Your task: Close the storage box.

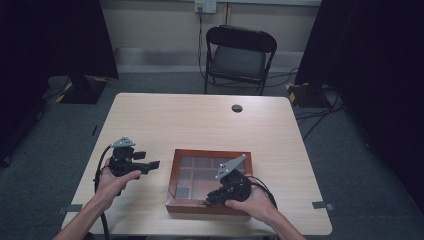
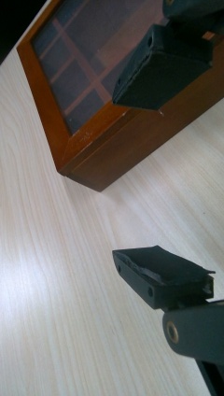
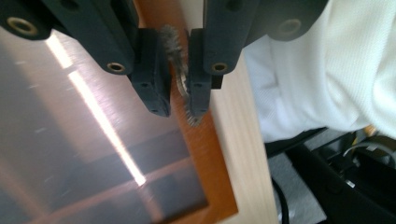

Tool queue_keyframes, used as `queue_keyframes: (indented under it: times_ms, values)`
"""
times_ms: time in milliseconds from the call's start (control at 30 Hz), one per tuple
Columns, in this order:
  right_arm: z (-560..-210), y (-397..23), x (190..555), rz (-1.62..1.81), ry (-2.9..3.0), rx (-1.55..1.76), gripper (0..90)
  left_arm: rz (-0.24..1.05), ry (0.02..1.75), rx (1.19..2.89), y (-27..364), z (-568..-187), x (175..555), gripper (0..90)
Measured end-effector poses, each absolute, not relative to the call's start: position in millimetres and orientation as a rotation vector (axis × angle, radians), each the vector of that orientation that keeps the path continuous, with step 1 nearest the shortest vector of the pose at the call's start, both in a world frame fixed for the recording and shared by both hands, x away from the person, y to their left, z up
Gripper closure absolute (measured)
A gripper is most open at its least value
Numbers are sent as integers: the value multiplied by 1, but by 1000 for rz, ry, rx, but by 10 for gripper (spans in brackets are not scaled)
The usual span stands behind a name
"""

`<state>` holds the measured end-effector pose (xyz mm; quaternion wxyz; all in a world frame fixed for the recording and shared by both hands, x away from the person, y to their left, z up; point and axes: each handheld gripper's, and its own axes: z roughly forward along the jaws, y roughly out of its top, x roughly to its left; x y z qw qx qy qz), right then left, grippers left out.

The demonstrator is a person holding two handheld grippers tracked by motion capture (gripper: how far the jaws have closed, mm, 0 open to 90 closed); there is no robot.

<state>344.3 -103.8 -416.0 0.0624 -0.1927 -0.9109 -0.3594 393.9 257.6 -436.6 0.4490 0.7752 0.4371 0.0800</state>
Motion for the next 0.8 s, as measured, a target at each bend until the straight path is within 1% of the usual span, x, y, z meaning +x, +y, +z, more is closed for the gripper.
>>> queue_keyframes:
  times_ms: [133,267,333,467,533,567,667,800]
  values:
    - [-404,-116,352,-1187,-2732,-672,670,203,1082,1928,257,-437,394,213]
    - [-395,-133,361,-1274,-2734,-832,528,199,1085,1943,258,-437,395,213]
    - [-393,-143,366,-1313,-2735,-905,491,196,1086,1950,260,-438,397,212]
    - [-393,-166,374,-1344,-2727,-1042,410,196,1111,1951,266,-439,400,212]
    - [-395,-179,377,-1354,-2707,-1145,351,215,1115,1970,270,-441,401,210]
    - [-395,-185,379,-1359,-2699,-1184,341,229,1127,1979,273,-442,401,210]
    - [-399,-209,383,-1387,-2668,-1382,237,232,1162,1988,281,-446,404,210]
    - [-404,-236,389,-1374,-2660,-1566,205,231,1199,2028,294,-454,408,205]
